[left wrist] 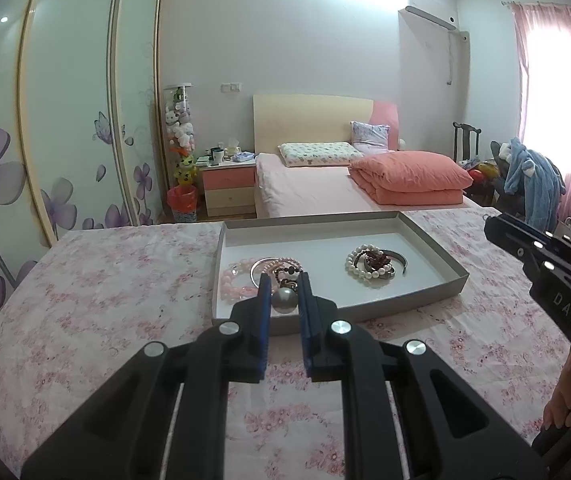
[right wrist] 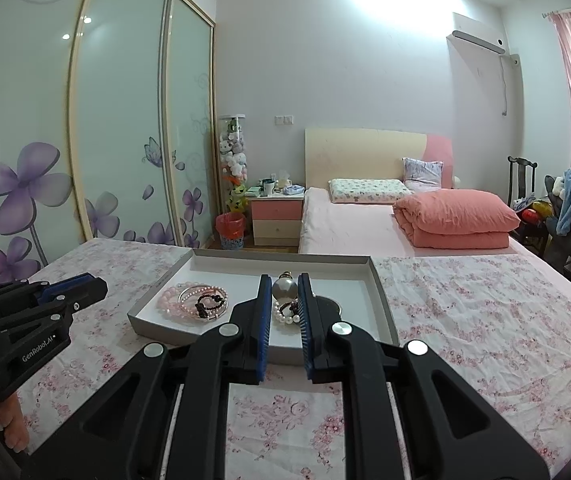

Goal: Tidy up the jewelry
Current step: 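Carry the pearl earrings in the right tool into the tray, then open the right tool to drop the earrings beside the pearl bracelet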

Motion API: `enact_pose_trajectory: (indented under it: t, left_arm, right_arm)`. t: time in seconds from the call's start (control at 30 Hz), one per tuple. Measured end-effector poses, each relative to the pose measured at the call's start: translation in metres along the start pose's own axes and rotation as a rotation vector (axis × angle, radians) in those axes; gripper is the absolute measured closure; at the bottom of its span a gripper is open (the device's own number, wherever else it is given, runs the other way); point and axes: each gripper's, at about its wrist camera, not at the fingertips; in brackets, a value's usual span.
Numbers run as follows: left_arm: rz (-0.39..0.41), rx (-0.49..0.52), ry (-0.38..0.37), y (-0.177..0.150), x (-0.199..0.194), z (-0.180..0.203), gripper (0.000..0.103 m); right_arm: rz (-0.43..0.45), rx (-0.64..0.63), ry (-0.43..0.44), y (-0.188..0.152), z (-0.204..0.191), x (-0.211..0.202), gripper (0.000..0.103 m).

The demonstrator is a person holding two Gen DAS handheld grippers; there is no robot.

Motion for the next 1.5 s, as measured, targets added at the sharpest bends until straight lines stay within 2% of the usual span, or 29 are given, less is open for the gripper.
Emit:
enact_pose_trajectory:
  t: [0.23,0.4,0.63,0.87,0.93,0.97,1.03,1.07,1.27,1.5]
  left_arm:
    - [0.005,0.004,-0.016,0.016,0.022,-0.004,0.089]
    - [-0.015,-0.011,-0.005,0.028,0.053,-0.014,0.089]
    - [-0.05,-0.02,-0.007,0.035,0.092,-0.022,0.089]
    - [-0.092,-0.052,-0.055,0.041,0.125,-0.025,0.089]
    - [-0.098,-0.066,-0.061,0.042,0.13,-0.028,0.083]
    - [-0.101,-0.076,-0.061,0.042,0.131,-0.03,0.079]
    - [-0.092,-0.087,-0.052,0.043,0.129,-0.035,0.068]
    - [-0.083,-0.091,-0.041,0.043,0.125,-0.039,0.068]
    - [-0.049,-0.181,-0.003,0.047,0.1,-0.068,0.064]
    - [-0.019,-0.188,0.029,0.04,0.06,-0.073,0.055]
  right_arm:
    - [0.014,-0.001,-0.003,0.014,0.003,0.021,0.089]
    - [-0.067,0.045,0.03,0.018,0.004,0.062,0.089]
    - [-0.15,0.054,0.025,0.013,-0.003,0.108,0.089]
    - [-0.215,0.095,0.065,0.012,-0.008,0.137,0.089]
    - [-0.252,0.103,0.089,0.012,-0.01,0.144,0.088]
    - [-0.267,0.115,0.096,0.012,-0.008,0.146,0.085]
    - [-0.271,0.127,0.092,0.012,-0.005,0.145,0.053]
    - [-0.257,0.143,0.076,0.011,0.001,0.141,0.049]
    - [-0.238,0.198,0.053,0.016,0.022,0.124,0.049]
    - [-0.217,0.188,0.059,0.02,0.022,0.095,0.049]
Point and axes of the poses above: each gripper's, at about its wrist camera, not at the fingertips, and x roughly the way its jaws point, z to its right, y to its top, and after that the axes turned 15 degrees about -y, right-handed
